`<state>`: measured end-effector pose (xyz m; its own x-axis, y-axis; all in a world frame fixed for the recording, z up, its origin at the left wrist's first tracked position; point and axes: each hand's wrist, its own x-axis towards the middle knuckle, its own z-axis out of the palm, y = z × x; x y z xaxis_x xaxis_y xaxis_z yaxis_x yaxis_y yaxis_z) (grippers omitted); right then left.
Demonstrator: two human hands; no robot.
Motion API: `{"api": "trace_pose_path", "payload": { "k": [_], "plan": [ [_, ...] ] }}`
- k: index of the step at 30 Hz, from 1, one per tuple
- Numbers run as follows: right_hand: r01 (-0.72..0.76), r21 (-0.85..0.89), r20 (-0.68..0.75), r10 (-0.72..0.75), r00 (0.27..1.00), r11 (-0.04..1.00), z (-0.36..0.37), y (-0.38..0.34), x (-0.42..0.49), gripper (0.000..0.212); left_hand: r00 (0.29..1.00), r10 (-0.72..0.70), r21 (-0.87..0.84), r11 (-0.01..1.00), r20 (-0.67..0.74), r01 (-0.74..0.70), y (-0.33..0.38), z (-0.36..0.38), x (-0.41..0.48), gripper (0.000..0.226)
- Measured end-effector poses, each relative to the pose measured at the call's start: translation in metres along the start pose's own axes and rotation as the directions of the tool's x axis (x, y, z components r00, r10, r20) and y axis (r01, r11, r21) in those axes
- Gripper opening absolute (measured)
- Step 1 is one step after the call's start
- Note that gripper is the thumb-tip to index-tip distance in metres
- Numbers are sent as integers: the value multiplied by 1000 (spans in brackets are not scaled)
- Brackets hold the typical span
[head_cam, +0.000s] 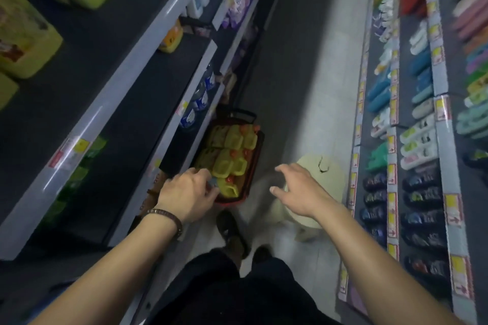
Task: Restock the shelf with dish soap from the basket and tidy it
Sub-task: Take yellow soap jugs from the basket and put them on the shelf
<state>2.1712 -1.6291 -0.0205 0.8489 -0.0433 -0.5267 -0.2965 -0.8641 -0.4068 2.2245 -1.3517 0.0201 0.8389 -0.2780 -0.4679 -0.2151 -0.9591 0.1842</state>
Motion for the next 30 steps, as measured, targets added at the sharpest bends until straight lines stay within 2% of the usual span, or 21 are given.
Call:
{"api": "trace_pose_path", "payload": {
  "k": [4,11,13,16,19,22,25,28,30],
  "plan": [
    [39,-45,3,-39,999,998,-18,-22,51,63,999,1,-14,1000,43,0,-12,-10,52,43],
    [63,-119,69,-55,996,991,-50,-60,120,67,993,37,-248,969,112,-8,-32,-28,121,31],
    [72,-109,60,-66,996,991,-59,-67,139,67,996,13,-225,974,87,7,-36,-33,135,34],
    [113,-126,72,-104,992,986,-68,-76,168,65,998,-25,-105,994,52,31,-43,-39,147,39],
    [167,-203,107,-148,983,965,-74,-86,199,66,997,-59,-64,996,55,63,-50,-34,157,41],
    [196,-212,170,-162,972,957,-75,-96,227,69,995,-72,-47,996,65,75,-50,-21,169,38],
    [275,-214,260,-217,941,937,-74,-99,268,65,990,-138,-144,979,42,142,-52,-7,190,37],
    [354,-277,361,-245,900,893,-72,-97,323,58,968,-248,-211,945,35,249,-54,8,216,45],
    [401,-334,462,-223,858,853,-68,-93,365,62,944,-330,-241,915,17,324,-48,17,233,46]
  ]
}}
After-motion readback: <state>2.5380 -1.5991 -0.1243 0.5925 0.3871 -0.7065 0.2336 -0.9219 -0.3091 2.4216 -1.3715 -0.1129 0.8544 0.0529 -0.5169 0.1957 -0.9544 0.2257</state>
